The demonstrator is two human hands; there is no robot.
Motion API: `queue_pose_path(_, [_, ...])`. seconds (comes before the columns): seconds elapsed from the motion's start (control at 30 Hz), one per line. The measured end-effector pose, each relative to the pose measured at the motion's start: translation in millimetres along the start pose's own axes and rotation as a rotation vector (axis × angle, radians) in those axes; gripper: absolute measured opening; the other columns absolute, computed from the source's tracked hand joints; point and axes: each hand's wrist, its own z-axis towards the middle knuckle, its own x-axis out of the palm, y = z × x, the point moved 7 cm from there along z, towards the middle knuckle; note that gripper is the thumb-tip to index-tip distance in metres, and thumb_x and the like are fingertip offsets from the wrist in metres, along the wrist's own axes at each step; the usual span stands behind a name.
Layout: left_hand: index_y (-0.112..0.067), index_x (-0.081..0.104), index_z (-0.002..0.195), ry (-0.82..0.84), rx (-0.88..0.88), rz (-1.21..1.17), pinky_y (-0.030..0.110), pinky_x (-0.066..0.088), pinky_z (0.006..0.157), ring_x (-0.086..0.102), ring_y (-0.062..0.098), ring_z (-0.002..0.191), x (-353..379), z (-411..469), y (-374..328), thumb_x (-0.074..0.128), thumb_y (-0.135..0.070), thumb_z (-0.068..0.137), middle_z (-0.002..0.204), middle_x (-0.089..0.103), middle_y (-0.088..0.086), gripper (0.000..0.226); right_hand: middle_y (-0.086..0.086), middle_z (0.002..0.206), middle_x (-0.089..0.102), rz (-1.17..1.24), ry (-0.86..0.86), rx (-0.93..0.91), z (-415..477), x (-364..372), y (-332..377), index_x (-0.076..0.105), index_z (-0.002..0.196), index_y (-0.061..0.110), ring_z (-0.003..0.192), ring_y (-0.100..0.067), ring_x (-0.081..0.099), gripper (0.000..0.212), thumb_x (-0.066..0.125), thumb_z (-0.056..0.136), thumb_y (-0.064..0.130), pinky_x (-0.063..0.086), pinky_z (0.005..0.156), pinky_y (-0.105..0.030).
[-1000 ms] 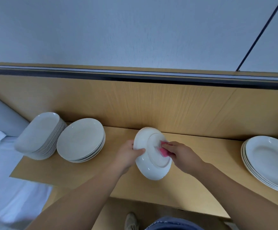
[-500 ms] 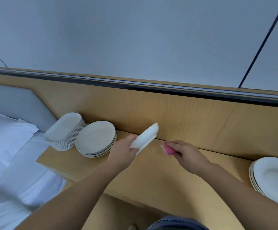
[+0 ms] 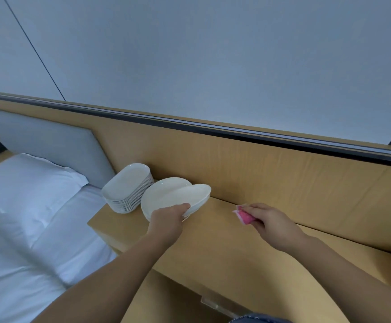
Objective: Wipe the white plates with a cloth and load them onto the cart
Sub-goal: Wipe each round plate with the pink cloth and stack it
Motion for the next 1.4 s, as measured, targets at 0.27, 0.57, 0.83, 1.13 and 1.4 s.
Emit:
queue_pose_path(0.27, [-0.030, 0.037, 0.146, 0.086, 0.006, 0.076, 0.031, 0.041, 0.095, 0.052, 0.021, 0.123, 19, 17, 39, 0.039, -0.007, 0.096, 0.139, 0.053, -0.005, 0.056, 0.014, 0.138, 0.051, -0.032, 0.002, 0.075, 14, 19, 12, 0.052, 0.139, 0.027, 0.122, -0.007, 0.050, 0.044, 0.053, 0.097, 0.013, 0.033, 0.098, -0.013])
queue_pose_path(0.57, [-0.024, 0.036, 0.145, 0.257, 0.040, 0.088, 0.033, 0.045, 0.097, 0.052, 0.024, 0.120, 53, 45, 69, 0.047, -0.005, 0.092, 0.135, 0.053, 0.000, 0.057, 0.018, 0.135, 0.051, -0.027, 0.004, 0.146, 24, 43, 21, 0.052, 0.138, 0.029, 0.120, -0.003, 0.050, 0.044, 0.052, 0.097, 0.011, 0.036, 0.100, -0.014])
queue_pose_path(0.83, [-0.018, 0.054, 0.096, 0.322, 0.101, 0.096, 0.028, 0.042, 0.072, 0.051, 0.016, 0.086, 82, 52, 94, 0.047, -0.010, 0.090, 0.090, 0.051, -0.001, 0.012, 0.018, 0.137, 0.050, -0.056, 0.036, 0.204, 29, 67, 24, 0.050, 0.139, 0.031, 0.123, -0.005, 0.049, 0.046, 0.052, 0.097, 0.012, 0.035, 0.100, -0.014])
queue_pose_path(1.13, [-0.017, 0.058, 0.120, 0.177, 0.211, -0.001, 0.033, 0.047, 0.084, 0.050, 0.016, 0.111, 77, 61, 72, 0.039, -0.034, 0.101, 0.121, 0.056, -0.006, 0.032, 0.015, 0.134, 0.053, -0.064, 0.037, 0.256, 20, 72, 22, 0.052, 0.138, 0.030, 0.119, -0.008, 0.051, 0.044, 0.053, 0.098, 0.013, 0.030, 0.092, -0.009])
queue_pose_path(1.4, [-0.016, 0.062, 0.113, 0.179, 0.454, -0.071, 0.034, 0.048, 0.082, 0.053, 0.019, 0.110, 88, 75, -50, 0.043, -0.031, 0.098, 0.114, 0.060, -0.002, 0.028, 0.012, 0.121, 0.059, -0.067, -0.107, 0.449, -55, 21, -22, 0.056, 0.135, 0.027, 0.107, -0.010, 0.056, 0.044, 0.055, 0.095, 0.008, 0.033, 0.079, -0.007])
